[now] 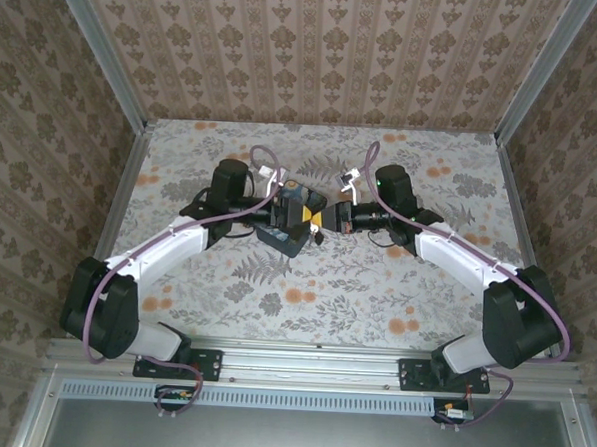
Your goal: Unlock a padlock with a key
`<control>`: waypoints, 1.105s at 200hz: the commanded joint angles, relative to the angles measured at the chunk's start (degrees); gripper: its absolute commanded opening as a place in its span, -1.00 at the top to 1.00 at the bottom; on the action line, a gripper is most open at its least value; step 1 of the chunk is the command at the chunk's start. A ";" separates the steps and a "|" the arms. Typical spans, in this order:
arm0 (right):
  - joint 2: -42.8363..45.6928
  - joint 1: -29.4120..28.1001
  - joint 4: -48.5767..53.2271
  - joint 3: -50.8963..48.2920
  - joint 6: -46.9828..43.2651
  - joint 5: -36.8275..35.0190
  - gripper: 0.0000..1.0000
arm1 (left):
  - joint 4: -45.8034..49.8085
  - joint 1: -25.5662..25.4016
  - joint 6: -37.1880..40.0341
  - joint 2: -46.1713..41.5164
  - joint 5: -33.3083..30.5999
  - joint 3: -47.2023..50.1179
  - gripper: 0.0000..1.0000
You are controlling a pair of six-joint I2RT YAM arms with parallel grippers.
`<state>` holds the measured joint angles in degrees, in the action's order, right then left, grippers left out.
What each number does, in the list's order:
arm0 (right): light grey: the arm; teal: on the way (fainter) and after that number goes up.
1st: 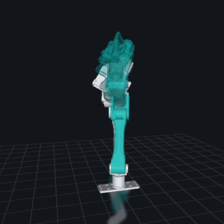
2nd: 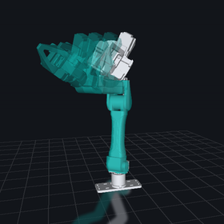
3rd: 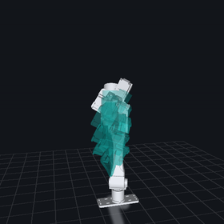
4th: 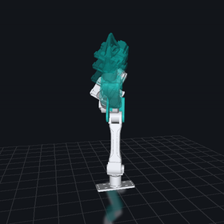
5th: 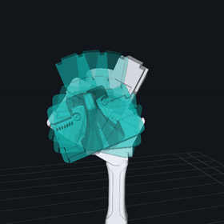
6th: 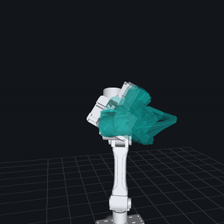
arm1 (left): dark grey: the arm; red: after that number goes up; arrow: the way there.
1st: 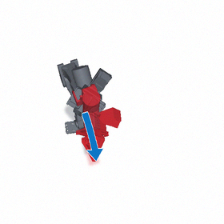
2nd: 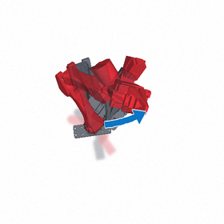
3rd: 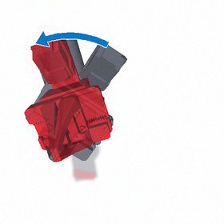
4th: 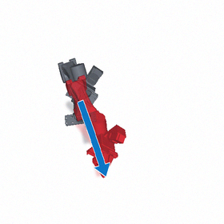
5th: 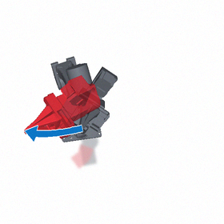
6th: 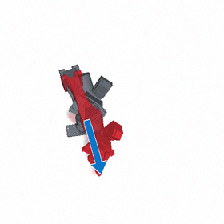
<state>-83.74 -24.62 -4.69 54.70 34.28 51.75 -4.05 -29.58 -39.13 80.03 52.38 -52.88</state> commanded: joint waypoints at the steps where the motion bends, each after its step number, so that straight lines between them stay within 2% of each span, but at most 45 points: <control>1: -0.99 -0.15 -2.54 2.17 1.34 2.37 1.00 | -2.50 0.49 -0.86 0.47 1.80 0.50 0.44; 107: -2.35 -0.25 -7.46 1.81 4.86 3.19 1.00 | -4.79 0.97 -2.33 0.25 2.33 1.68 0.61; 171: -3.06 -0.34 -8.52 1.82 5.97 3.21 1.00 | -7.77 1.19 -4.36 0.26 2.22 2.93 1.00; 221: -2.71 0.14 -7.19 2.20 4.82 2.77 1.00 | -7.97 2.32 -6.56 -1.00 -0.96 4.17 1.00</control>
<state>-86.39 -24.67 -10.76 55.02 39.46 53.21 -10.85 -28.34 -43.99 80.18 53.41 -49.89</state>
